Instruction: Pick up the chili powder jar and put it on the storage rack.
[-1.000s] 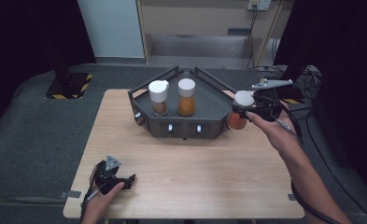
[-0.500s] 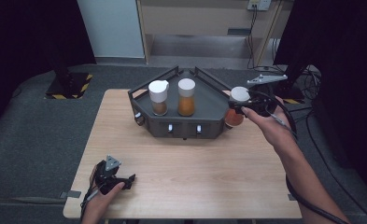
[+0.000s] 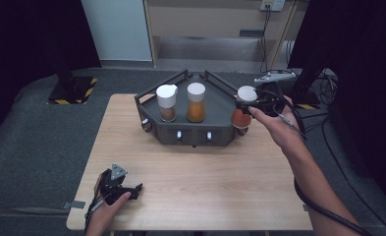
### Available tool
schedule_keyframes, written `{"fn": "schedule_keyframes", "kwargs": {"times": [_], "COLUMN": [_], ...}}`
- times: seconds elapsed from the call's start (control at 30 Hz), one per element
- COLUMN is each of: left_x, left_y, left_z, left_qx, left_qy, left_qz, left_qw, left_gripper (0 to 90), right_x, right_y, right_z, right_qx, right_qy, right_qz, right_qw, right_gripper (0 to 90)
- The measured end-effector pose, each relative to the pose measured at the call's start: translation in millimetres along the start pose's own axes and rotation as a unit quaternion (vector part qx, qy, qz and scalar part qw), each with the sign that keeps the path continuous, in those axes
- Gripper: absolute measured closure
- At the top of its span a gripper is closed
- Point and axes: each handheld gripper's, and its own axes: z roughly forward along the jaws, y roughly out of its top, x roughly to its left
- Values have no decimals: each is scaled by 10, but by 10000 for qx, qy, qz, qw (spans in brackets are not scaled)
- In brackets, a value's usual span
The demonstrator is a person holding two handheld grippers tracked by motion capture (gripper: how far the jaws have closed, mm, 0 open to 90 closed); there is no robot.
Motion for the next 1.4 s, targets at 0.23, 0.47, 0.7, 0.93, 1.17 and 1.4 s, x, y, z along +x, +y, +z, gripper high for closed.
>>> {"fn": "schedule_keyframes", "kwargs": {"times": [0.23,0.47,0.7,0.93,1.17,1.4], "left_x": [4,5,7,7,6,6], "left_y": [3,4,5,5,4,4], "left_z": [-1,0,-1,-1,-1,-1], "left_qx": [9,10,13,14,13,12], "left_qy": [-7,-11,-12,-14,-14,-13], "left_qz": [6,6,10,6,4,5], "left_qw": [10000,10000,10000,10000,10000,10000], "left_gripper": [0,0,0,0,0,0], "right_x": [-20,-34,-31,-22,-8,-5], "right_y": [55,58,78,118,162,207], "right_z": [60,147,242,330,384,427], "right_qx": [-29,-38,-28,-5,-7,-7], "right_qy": [-26,-45,-43,-44,-55,-71], "right_qz": [58,148,172,168,159,150], "right_qw": [10000,9999,9998,9998,9999,9999], "right_gripper": [340,340,340,340,340,340]}}
